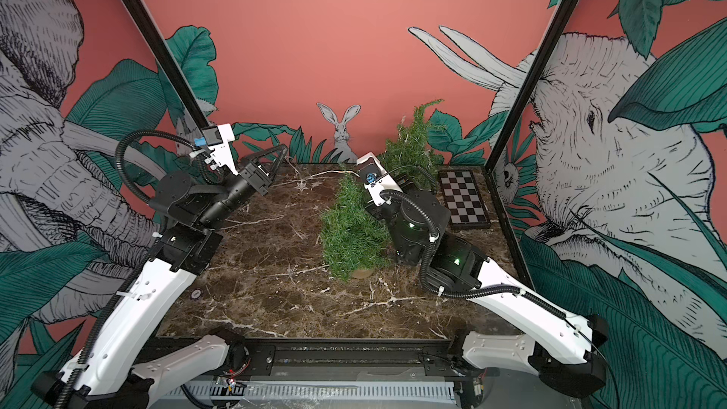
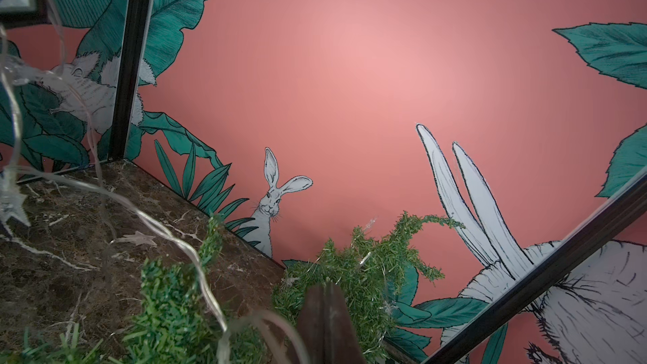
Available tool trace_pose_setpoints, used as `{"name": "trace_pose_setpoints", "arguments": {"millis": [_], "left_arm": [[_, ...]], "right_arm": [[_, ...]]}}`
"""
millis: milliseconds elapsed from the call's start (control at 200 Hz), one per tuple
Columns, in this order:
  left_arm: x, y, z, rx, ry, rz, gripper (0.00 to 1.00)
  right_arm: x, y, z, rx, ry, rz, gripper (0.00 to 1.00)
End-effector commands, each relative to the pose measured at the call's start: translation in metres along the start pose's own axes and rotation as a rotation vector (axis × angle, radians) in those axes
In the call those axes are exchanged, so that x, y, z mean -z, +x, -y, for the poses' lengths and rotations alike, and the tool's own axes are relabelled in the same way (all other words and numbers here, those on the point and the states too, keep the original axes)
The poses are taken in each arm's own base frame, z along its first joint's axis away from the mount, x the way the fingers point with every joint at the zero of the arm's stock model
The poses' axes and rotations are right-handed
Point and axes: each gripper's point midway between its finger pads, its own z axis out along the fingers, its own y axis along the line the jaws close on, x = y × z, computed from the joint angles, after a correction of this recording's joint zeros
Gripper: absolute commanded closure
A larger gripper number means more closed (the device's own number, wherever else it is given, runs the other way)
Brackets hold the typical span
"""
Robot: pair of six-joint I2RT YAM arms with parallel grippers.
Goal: Wrap string light around the christmas tree
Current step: Wrap the light string around the Christmas tree.
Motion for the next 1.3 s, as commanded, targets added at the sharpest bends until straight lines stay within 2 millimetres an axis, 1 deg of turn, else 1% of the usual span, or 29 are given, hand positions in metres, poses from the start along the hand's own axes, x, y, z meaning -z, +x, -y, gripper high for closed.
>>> {"name": "trace_pose_setpoints", "arguments": {"millis": [0, 70, 140, 150, 165, 250, 365, 455, 600, 740, 870, 915, 965, 1025, 1200, 1245, 1295], "left_arm": [[0.003, 0.002, 0.006, 0.003, 0.028, 0.007, 1.00], [0.004, 0.006, -0.002, 0.013, -0.007, 0.004, 1.00], [0.007, 0.010, -0.010, 0.012, -0.042, 0.007, 1.00], [0.008, 0.010, -0.010, 0.011, -0.045, 0.009, 1.00], [0.009, 0.011, -0.012, 0.011, -0.052, 0.009, 1.00], [0.014, 0.013, -0.018, 0.005, -0.083, 0.020, 1.00], [0.024, 0.013, -0.026, -0.013, -0.144, 0.038, 1.00], [0.032, 0.011, -0.033, -0.027, -0.193, 0.062, 1.00], [0.045, 0.008, -0.044, -0.045, -0.270, 0.102, 1.00], [0.051, 0.008, -0.053, -0.049, -0.322, 0.121, 1.00], [0.050, 0.010, -0.063, -0.047, -0.370, 0.117, 1.00], [0.050, 0.009, -0.068, -0.048, -0.399, 0.114, 1.00], [0.048, 0.009, -0.074, -0.054, -0.428, 0.110, 1.00], [0.045, 0.006, -0.078, -0.063, -0.450, 0.112, 1.00], [0.024, 0.000, -0.084, -0.086, -0.461, 0.083, 1.00], [0.017, -0.002, -0.085, -0.093, -0.459, 0.079, 1.00], [0.009, -0.004, -0.086, -0.098, -0.458, 0.070, 1.00]], "right_arm": [[0.004, -0.001, 0.008, -0.031, 0.027, 0.020, 0.93], [0.001, 0.005, 0.002, -0.031, 0.016, 0.009, 0.93], [0.000, 0.005, -0.002, -0.057, 0.000, 0.014, 0.93], [-0.002, 0.013, -0.010, -0.047, -0.012, 0.000, 0.93], [-0.003, 0.015, -0.014, -0.050, -0.023, -0.001, 0.93], [-0.006, 0.017, -0.032, -0.069, -0.091, 0.017, 0.92], [-0.012, 0.021, -0.052, -0.102, -0.147, 0.025, 0.92], [-0.014, 0.019, -0.065, -0.124, -0.192, 0.038, 0.92], [-0.017, 0.011, -0.074, -0.152, -0.232, 0.077, 0.92], [-0.017, 0.003, -0.085, -0.181, -0.285, 0.113, 0.88], [-0.022, 0.005, -0.092, -0.184, -0.293, 0.102, 0.86], [-0.024, 0.005, -0.093, -0.189, -0.293, 0.095, 0.83], [-0.024, 0.006, -0.095, -0.191, -0.294, 0.091, 0.77], [-0.025, 0.006, -0.095, -0.194, -0.295, 0.090, 0.73], [-0.022, 0.002, -0.092, -0.201, -0.302, 0.101, 0.64], [-0.020, 0.000, -0.092, -0.202, -0.315, 0.108, 0.59], [-0.018, -0.001, -0.092, -0.201, -0.324, 0.111, 0.52]]}}
